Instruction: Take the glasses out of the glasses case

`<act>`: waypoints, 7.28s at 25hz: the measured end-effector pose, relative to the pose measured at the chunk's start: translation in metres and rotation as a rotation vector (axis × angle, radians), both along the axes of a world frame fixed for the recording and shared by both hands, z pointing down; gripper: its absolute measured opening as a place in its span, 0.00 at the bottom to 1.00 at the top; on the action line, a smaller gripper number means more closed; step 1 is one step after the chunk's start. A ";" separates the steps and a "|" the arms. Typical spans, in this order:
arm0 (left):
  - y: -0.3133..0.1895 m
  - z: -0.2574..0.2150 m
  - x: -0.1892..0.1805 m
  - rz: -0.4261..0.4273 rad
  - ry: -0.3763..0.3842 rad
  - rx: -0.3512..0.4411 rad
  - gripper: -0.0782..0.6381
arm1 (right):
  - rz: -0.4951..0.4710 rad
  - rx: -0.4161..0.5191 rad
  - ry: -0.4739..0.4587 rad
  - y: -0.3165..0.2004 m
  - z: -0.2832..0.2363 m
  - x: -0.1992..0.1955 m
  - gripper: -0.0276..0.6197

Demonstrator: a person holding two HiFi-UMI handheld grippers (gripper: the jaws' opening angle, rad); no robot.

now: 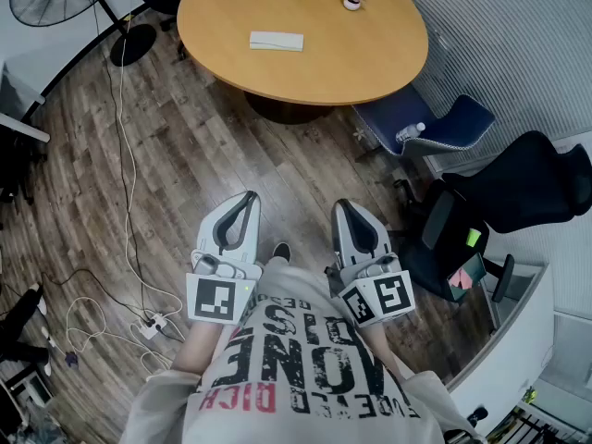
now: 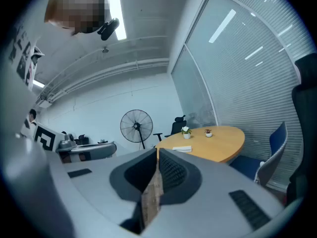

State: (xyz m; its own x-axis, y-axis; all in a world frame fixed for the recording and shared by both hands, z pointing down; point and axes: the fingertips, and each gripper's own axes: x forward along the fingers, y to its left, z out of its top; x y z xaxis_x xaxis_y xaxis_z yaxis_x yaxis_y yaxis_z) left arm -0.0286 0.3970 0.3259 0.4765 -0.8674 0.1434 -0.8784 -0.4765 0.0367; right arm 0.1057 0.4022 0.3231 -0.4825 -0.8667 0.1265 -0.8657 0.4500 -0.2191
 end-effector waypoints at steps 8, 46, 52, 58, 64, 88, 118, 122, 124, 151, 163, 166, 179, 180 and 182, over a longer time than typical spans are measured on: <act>0.022 -0.001 -0.028 -0.018 0.023 0.003 0.13 | -0.030 -0.002 0.008 0.025 -0.003 -0.035 0.08; -0.011 0.003 -0.020 0.030 0.065 -0.014 0.21 | -0.050 0.017 0.042 -0.005 -0.001 -0.034 0.08; -0.075 -0.001 -0.041 0.058 0.047 0.006 0.21 | -0.041 0.015 0.036 -0.067 -0.008 -0.053 0.08; -0.131 -0.014 -0.063 0.068 0.039 -0.005 0.20 | -0.041 0.022 0.021 -0.124 -0.023 -0.081 0.08; -0.171 -0.010 -0.084 0.072 0.042 -0.013 0.20 | -0.013 0.016 0.017 -0.159 -0.021 -0.095 0.08; -0.274 0.006 -0.101 -0.001 0.038 -0.003 0.18 | -0.035 -0.029 0.004 -0.268 -0.001 -0.091 0.08; -0.440 0.011 -0.039 -0.161 0.006 0.014 0.17 | -0.084 -0.078 0.019 -0.439 0.018 0.015 0.08; -0.448 0.012 -0.043 -0.153 0.008 0.008 0.17 | -0.072 -0.085 0.023 -0.446 0.019 0.012 0.08; -0.451 0.013 -0.045 -0.141 0.011 0.004 0.17 | -0.060 -0.085 0.024 -0.449 0.018 0.010 0.08; -0.499 0.029 -0.045 -0.019 -0.032 -0.053 0.17 | 0.024 -0.044 0.104 -0.476 0.010 0.007 0.08; -0.500 0.121 -0.052 0.040 -0.139 -0.273 0.25 | -0.170 -0.064 0.237 -0.495 0.060 -0.031 0.08; -0.497 0.151 -0.050 0.071 -0.162 -0.338 0.28 | -0.233 -0.082 0.285 -0.497 0.082 -0.043 0.08; -0.489 0.248 -0.041 0.167 -0.326 -0.532 0.32 | -0.460 -0.132 0.754 -0.496 0.180 -0.062 0.26; -0.489 0.252 -0.040 0.175 -0.343 -0.538 0.32 | -0.478 -0.127 0.799 -0.496 0.186 -0.063 0.26; -0.490 0.257 -0.040 0.186 -0.354 -0.543 0.32 | -0.507 -0.126 0.864 -0.497 0.198 -0.066 0.27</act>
State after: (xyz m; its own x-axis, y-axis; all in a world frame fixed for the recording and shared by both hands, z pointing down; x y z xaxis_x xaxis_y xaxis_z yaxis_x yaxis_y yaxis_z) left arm -0.0683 -0.0930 0.5824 0.4547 -0.5364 0.7110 -0.7869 -0.6159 0.0387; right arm 0.0397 -0.0948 0.5213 -0.4897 -0.5414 0.6834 -0.4635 0.8256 0.3219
